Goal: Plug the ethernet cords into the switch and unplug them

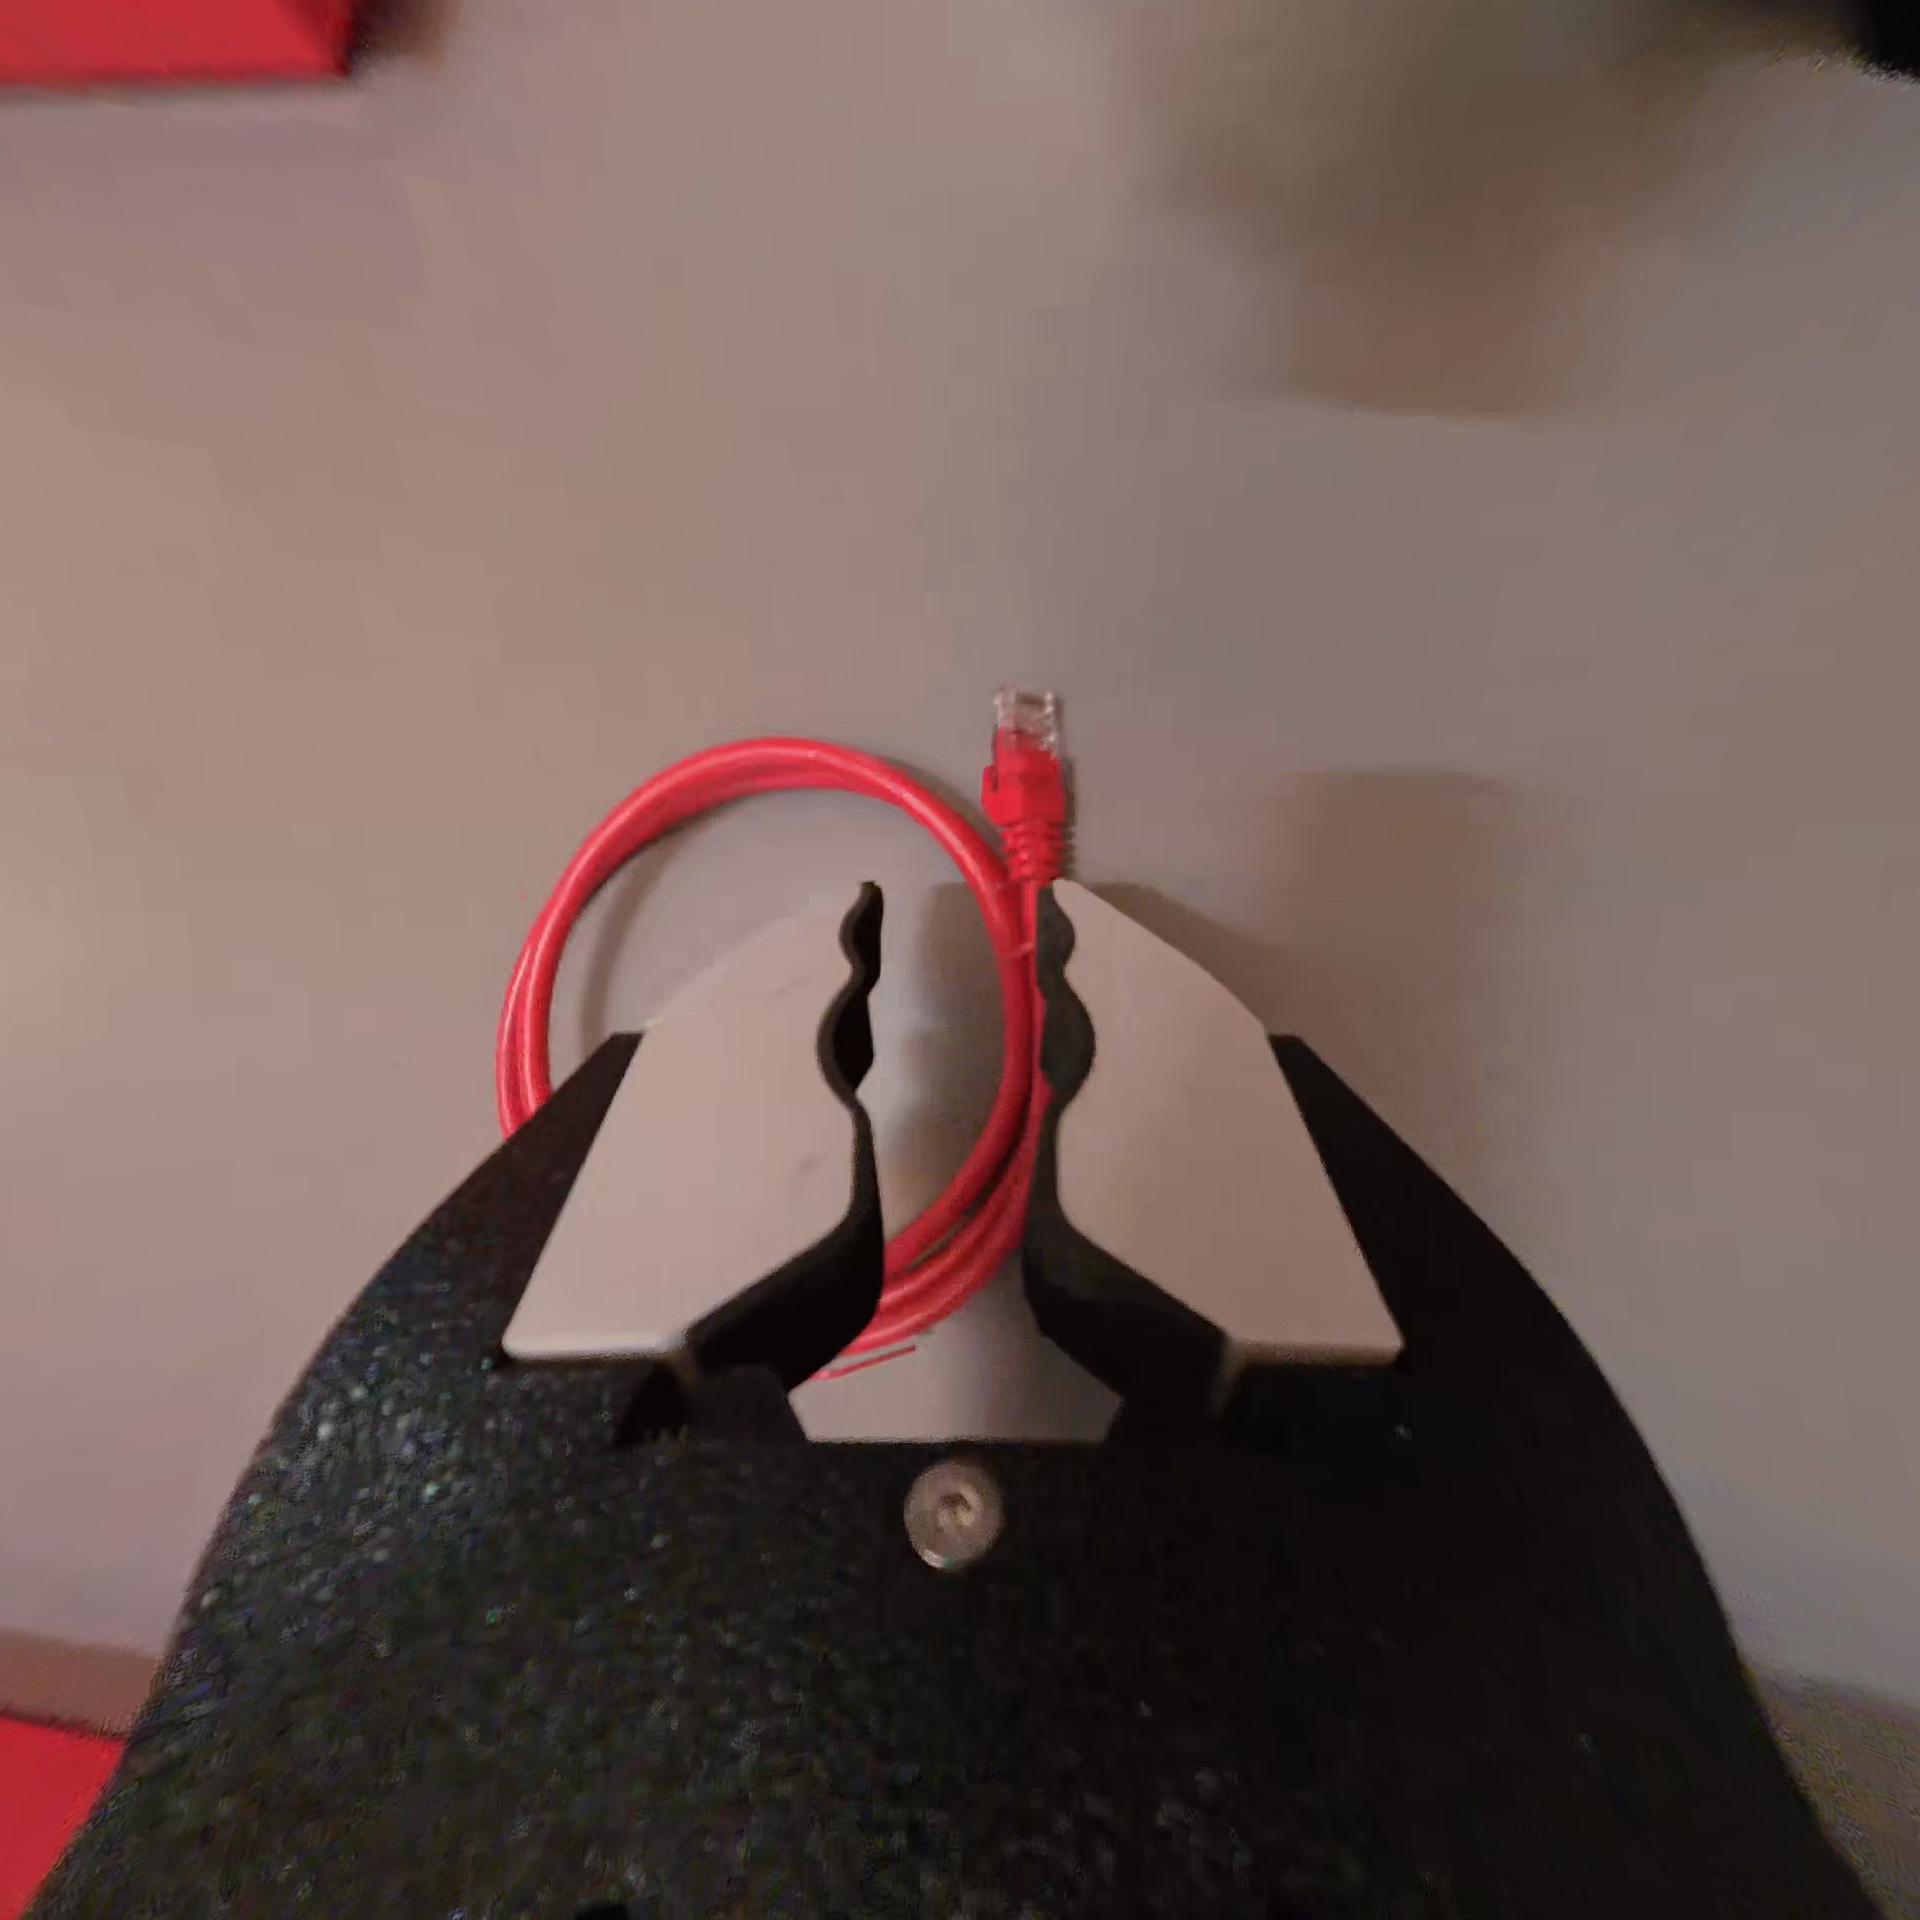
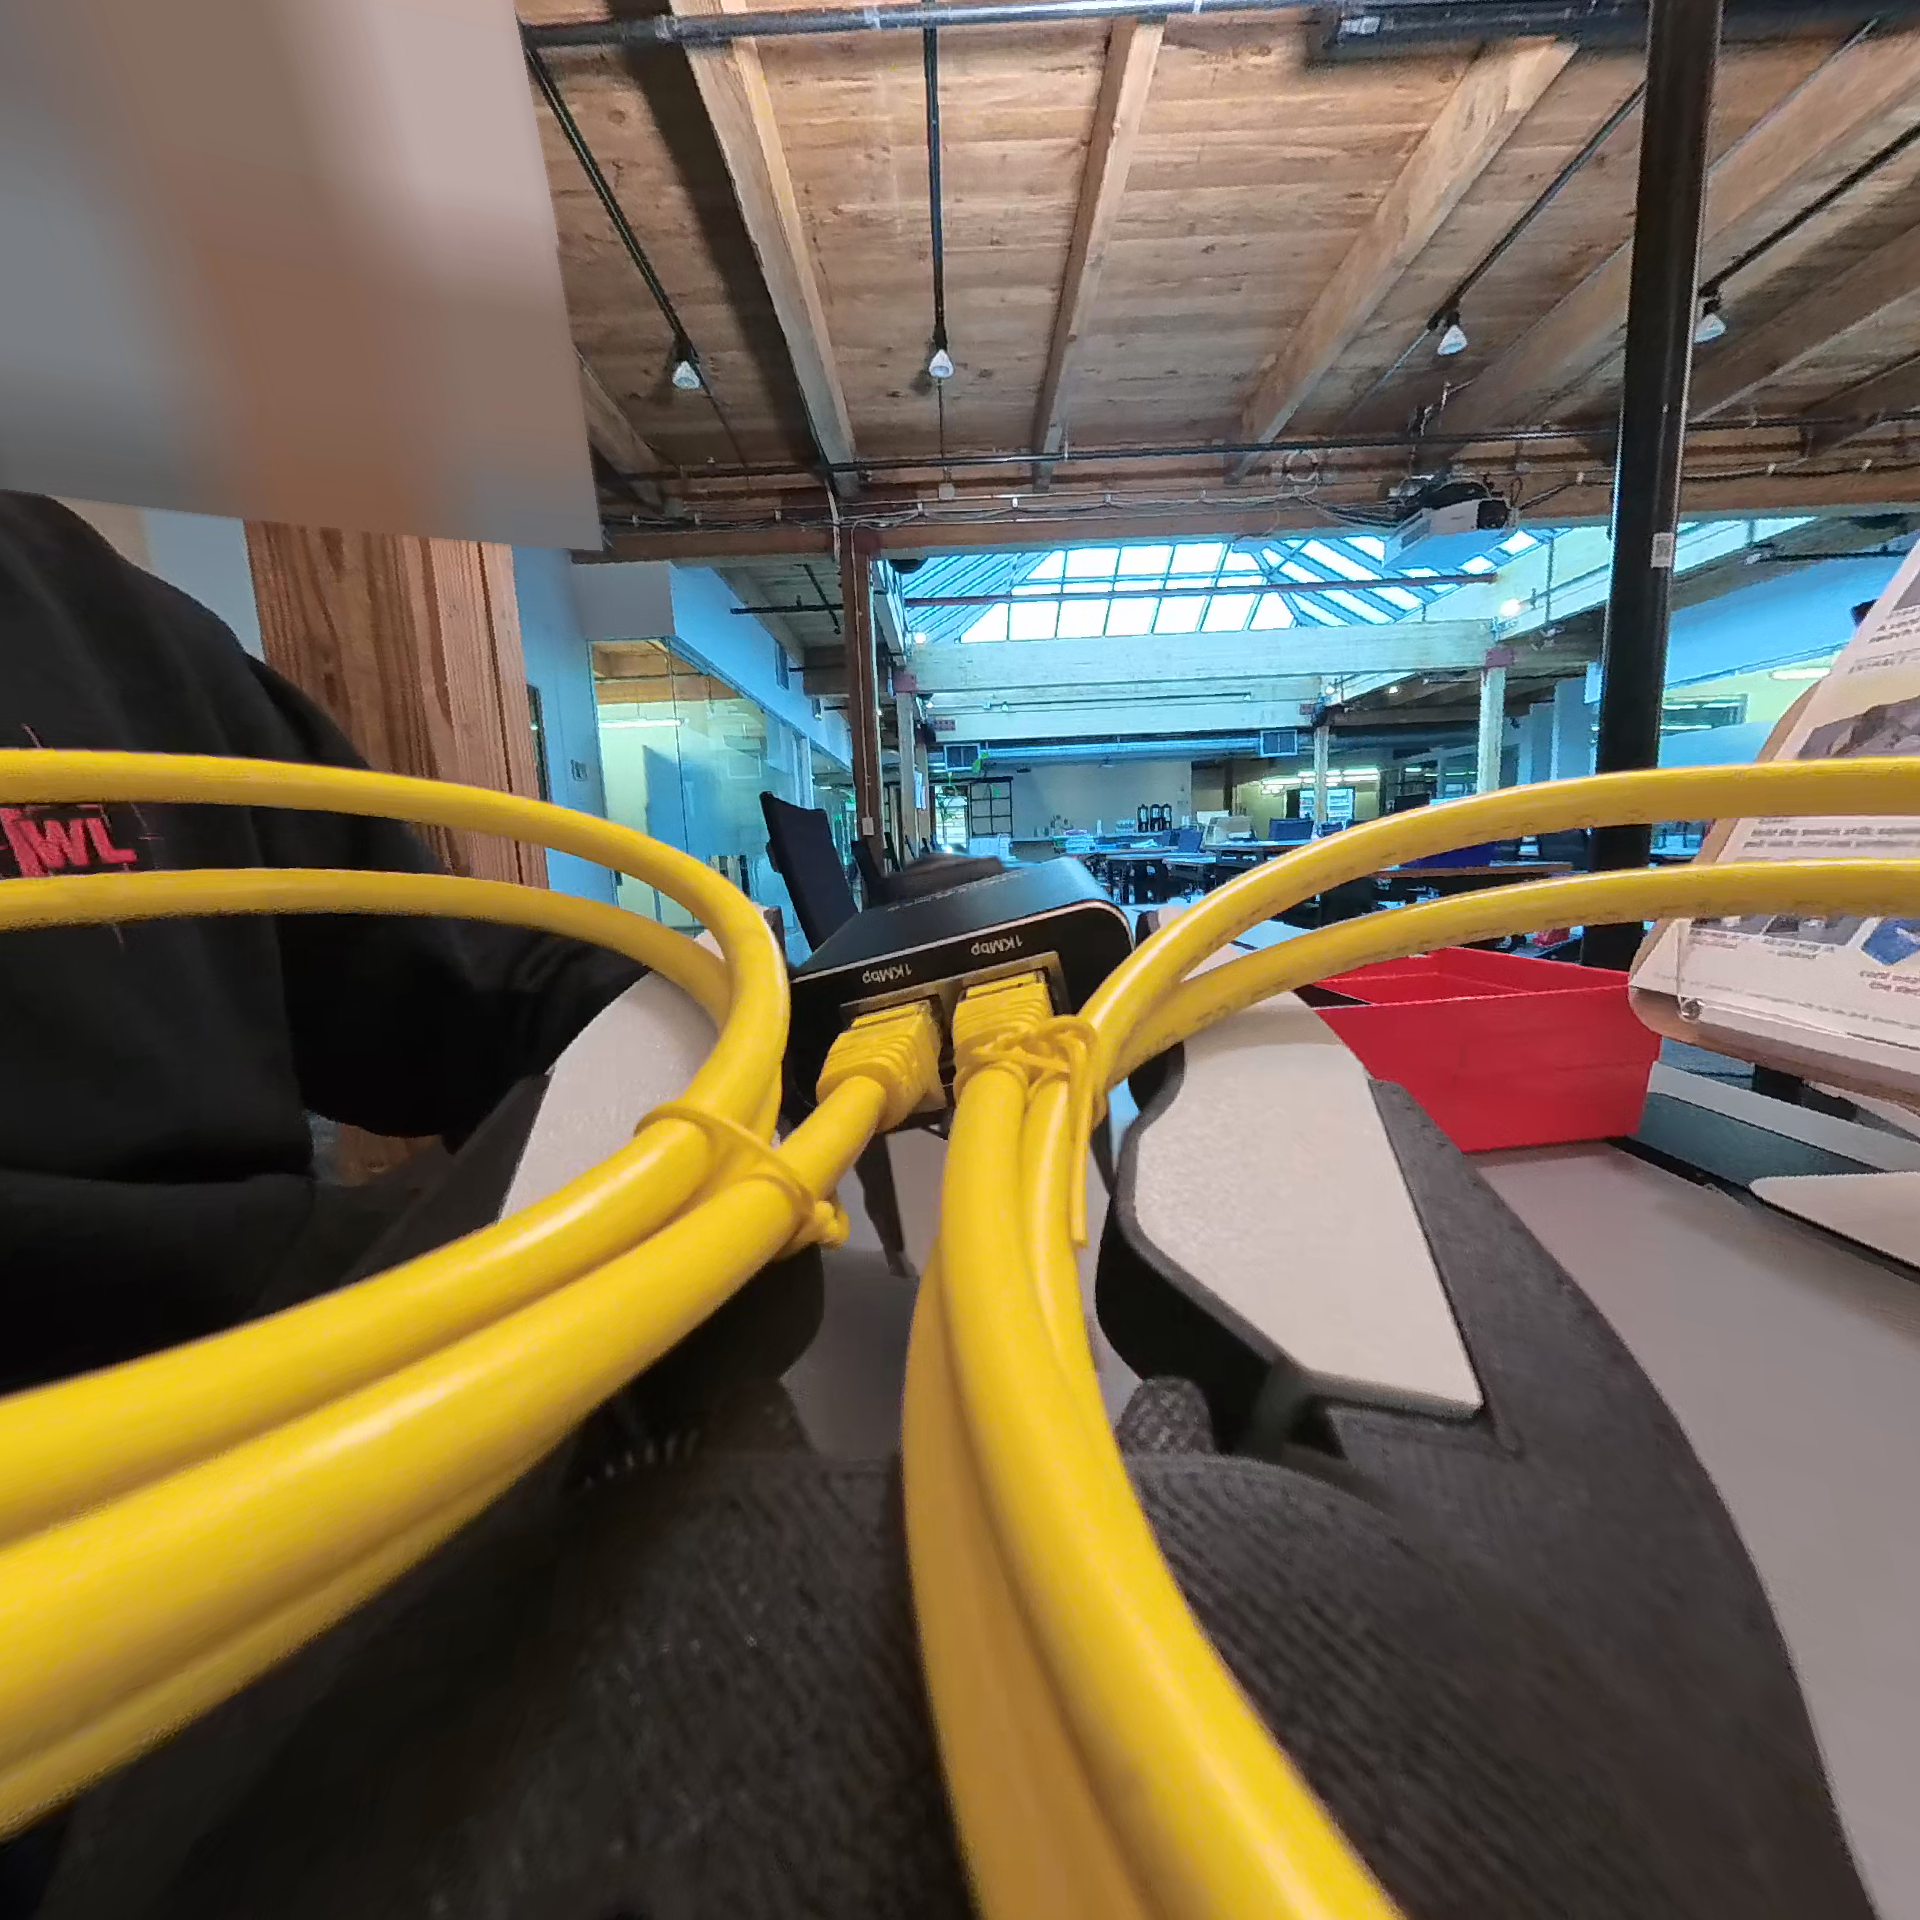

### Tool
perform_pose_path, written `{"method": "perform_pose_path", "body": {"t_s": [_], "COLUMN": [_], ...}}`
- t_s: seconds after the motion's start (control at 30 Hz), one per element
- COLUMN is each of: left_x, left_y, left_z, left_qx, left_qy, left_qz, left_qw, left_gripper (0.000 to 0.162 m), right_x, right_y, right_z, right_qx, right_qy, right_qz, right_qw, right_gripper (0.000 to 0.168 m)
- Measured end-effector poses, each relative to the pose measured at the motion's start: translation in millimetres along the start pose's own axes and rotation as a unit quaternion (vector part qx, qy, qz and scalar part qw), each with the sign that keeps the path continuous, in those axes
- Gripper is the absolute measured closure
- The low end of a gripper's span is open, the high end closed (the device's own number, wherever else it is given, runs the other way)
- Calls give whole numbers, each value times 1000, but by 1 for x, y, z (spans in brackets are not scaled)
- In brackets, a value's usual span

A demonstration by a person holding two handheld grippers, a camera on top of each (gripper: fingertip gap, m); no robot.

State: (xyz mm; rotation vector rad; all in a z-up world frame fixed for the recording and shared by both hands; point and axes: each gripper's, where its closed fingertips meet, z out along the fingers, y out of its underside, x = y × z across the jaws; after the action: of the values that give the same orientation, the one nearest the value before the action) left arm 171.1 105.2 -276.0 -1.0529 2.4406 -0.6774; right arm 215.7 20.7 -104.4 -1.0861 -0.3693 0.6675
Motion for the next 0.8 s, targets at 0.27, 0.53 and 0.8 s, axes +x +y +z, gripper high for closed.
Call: {"method": "perform_pose_path", "body": {"t_s": [0.27,0.53,0.8], "left_x": [14,10,9], "left_y": [-3,-6,-3], "left_z": [9,17,15], "left_qx": [34,44,20], "left_qy": [-39,-122,-148], "left_qz": [100,218,250], "left_qw": [994,967,957], "left_gripper": [137,144,142], "right_x": [2,3,7], "right_y": [5,12,17], "right_z": [-1,2,2], "right_qx": [-5,-25,-30], "right_qy": [0,6,15], "right_qz": [3,6,29], "right_qw": [1000,1000,999], "right_gripper": [104,105,105]}}
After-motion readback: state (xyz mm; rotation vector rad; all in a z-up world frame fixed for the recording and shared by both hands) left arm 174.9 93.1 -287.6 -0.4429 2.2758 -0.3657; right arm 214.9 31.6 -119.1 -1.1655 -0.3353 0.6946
